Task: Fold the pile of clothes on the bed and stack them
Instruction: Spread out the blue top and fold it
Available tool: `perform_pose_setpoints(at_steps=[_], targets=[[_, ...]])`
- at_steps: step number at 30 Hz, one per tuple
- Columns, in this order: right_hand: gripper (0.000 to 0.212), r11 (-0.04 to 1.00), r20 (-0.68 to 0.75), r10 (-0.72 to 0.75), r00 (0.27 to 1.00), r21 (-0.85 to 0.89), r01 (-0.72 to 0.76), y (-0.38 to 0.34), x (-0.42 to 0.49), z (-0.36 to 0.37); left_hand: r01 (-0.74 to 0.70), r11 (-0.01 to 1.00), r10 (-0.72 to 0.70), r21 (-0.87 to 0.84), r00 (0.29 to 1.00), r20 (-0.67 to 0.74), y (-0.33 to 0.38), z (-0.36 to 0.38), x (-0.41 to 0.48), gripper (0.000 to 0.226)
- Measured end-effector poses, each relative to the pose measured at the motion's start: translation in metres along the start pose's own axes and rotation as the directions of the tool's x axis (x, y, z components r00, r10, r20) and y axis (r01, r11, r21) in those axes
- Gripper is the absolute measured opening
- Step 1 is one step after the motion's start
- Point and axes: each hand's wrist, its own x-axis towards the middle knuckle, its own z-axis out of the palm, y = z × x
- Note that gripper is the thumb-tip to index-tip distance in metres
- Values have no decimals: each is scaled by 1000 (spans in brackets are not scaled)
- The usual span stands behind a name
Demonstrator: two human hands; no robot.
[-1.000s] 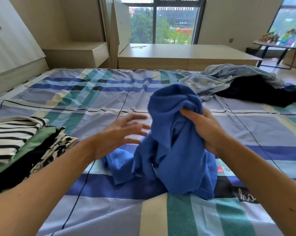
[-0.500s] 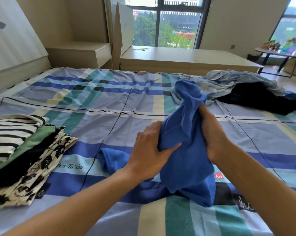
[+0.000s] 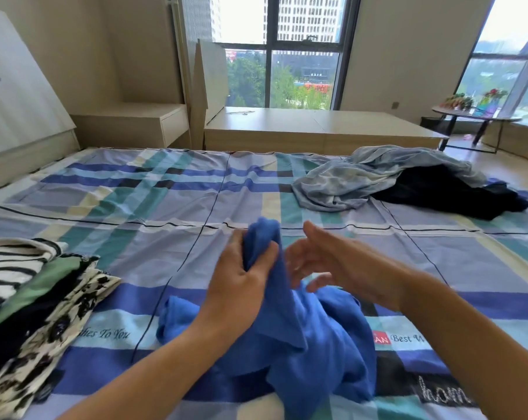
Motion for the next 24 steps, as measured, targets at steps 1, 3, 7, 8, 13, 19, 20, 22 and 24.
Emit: perform_pose_setpoints(at_steps=[1,3,7,8,13,19,20,22,24], targets=[[59,999,38,-15,999,39,14,-1,-3,4,-18,1000,17,3,992,126,-1,1,-3,21],[32,996,7,-73,997,60,72,4,-4,6,-65,996,41,53,926,376,-1,-1,-6,39],[30,993,-113,-95,989,57,102,14,-3,-5,-139,983,70,119,885,461,6,-15,5,33],[29,992,-140,-100,985,63,110,15,-2,-7,-162,977,102,137,924,368,7,-18,9,24],[39,980,-113,-117,987,145,133,4,-9,-3,-337,886,242,319,922,302,1,-36,21,68],[41,984,9,-143,990,112,141,-12,-11,11,-318,928,146,195,790,595,1,-26,12,34],[39,985,-8,-153,988,76,153,-10,-9,6,-361,907,188,219,811,555,2,-26,14,22],[30,978,-65,-189,980,-99,183,-10,-6,-4,-386,895,233,221,830,507,6,-33,21,19],[17,930,-160,-256,953,-310,198,-7,-3,-16,-350,911,211,217,849,485,15,-43,31,33]])
